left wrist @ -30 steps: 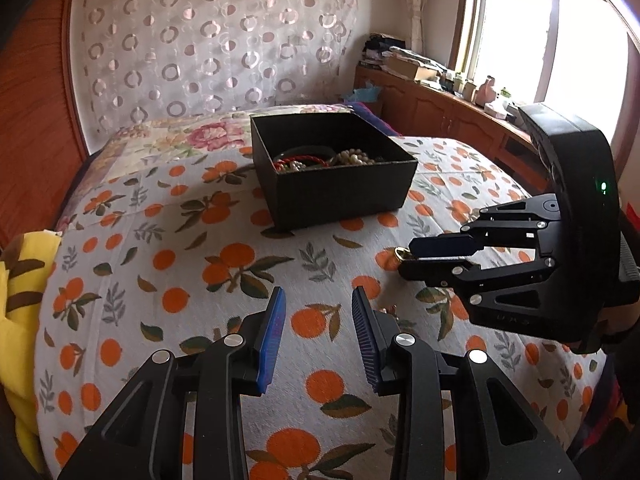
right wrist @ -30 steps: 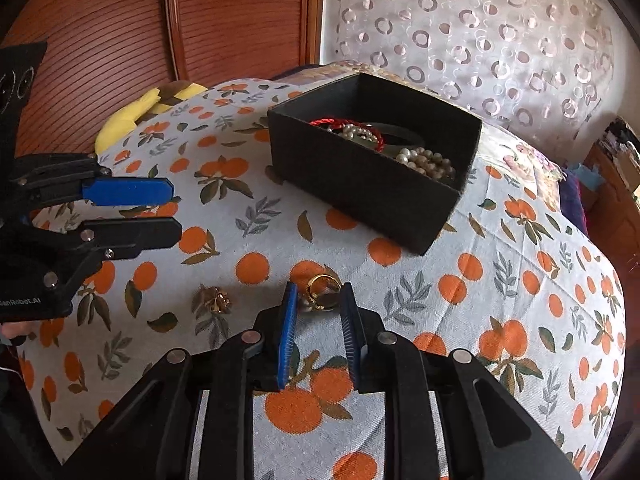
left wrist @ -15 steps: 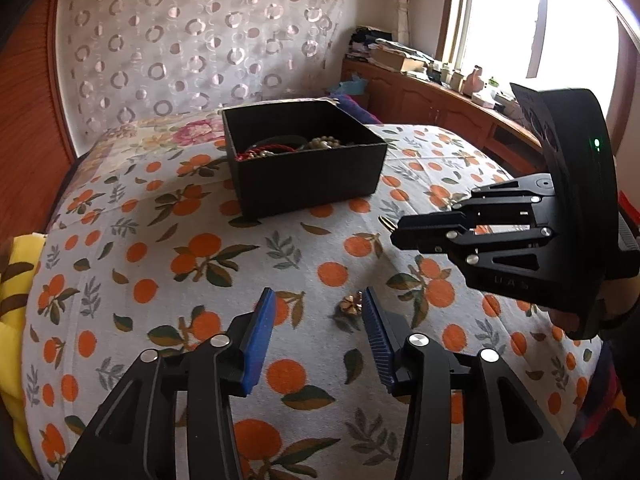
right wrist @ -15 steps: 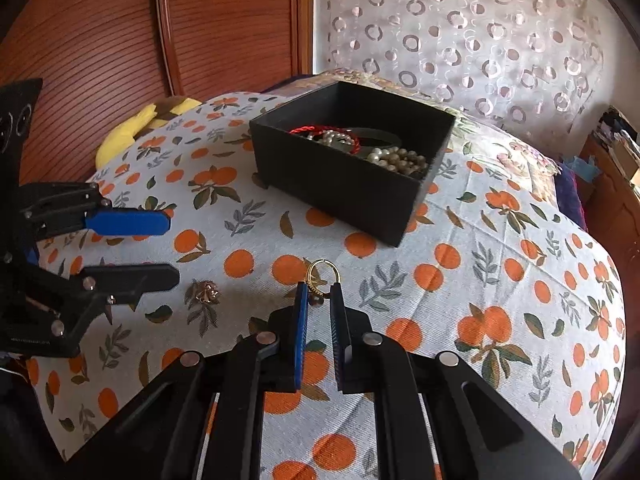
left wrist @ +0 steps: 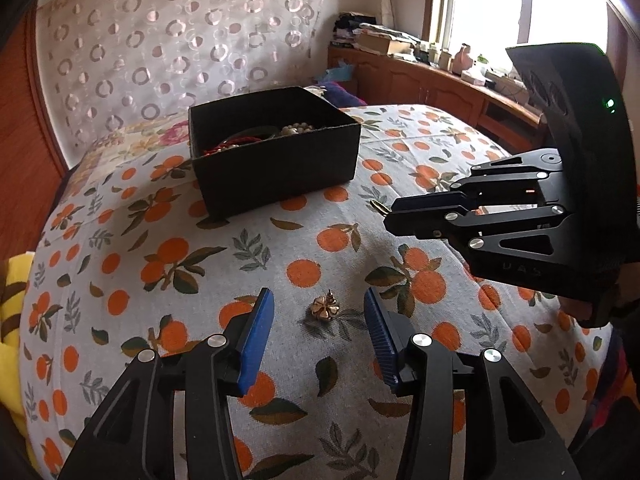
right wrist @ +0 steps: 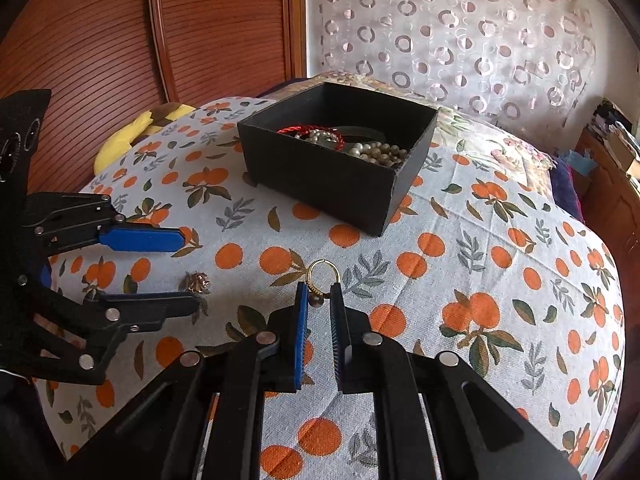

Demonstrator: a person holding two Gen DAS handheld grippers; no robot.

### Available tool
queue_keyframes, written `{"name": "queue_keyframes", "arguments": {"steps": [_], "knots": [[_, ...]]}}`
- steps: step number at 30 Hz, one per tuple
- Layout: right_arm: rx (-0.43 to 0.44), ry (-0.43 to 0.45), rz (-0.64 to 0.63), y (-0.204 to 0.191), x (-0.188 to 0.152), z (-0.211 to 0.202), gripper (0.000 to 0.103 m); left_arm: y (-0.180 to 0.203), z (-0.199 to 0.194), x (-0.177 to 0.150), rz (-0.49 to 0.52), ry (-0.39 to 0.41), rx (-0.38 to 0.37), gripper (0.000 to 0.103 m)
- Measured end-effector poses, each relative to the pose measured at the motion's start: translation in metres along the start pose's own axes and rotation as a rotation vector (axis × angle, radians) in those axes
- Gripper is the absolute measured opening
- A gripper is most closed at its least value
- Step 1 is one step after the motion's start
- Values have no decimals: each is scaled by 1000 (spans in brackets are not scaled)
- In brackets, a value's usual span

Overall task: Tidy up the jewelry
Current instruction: 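Grasp the gold flower earring with the left tool while the right tool drops the ring into the box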

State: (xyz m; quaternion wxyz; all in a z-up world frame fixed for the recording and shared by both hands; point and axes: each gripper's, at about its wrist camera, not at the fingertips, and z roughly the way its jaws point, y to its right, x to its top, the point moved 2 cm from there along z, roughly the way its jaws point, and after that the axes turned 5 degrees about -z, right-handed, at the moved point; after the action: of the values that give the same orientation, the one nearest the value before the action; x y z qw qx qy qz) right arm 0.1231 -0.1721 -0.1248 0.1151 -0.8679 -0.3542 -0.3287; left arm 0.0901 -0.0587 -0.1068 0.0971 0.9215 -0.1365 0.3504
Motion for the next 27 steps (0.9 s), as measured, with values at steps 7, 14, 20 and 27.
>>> {"name": "queue_keyframes", "arguments": {"steps": [7, 14, 20, 27], "knots": [[1, 2, 2, 0, -1, -2, 12, 2, 5, 1, 16, -28, -13, 29], [1, 1, 6, 2, -2, -4, 12, 5, 9, 1, 33, -42, -18, 15], [2, 6, 6, 2, -2, -5, 12, 6, 4, 1, 36, -18, -18, 14], [6, 52, 22, 11, 13, -18, 12, -3, -9, 17, 9, 33, -6, 14]]}}
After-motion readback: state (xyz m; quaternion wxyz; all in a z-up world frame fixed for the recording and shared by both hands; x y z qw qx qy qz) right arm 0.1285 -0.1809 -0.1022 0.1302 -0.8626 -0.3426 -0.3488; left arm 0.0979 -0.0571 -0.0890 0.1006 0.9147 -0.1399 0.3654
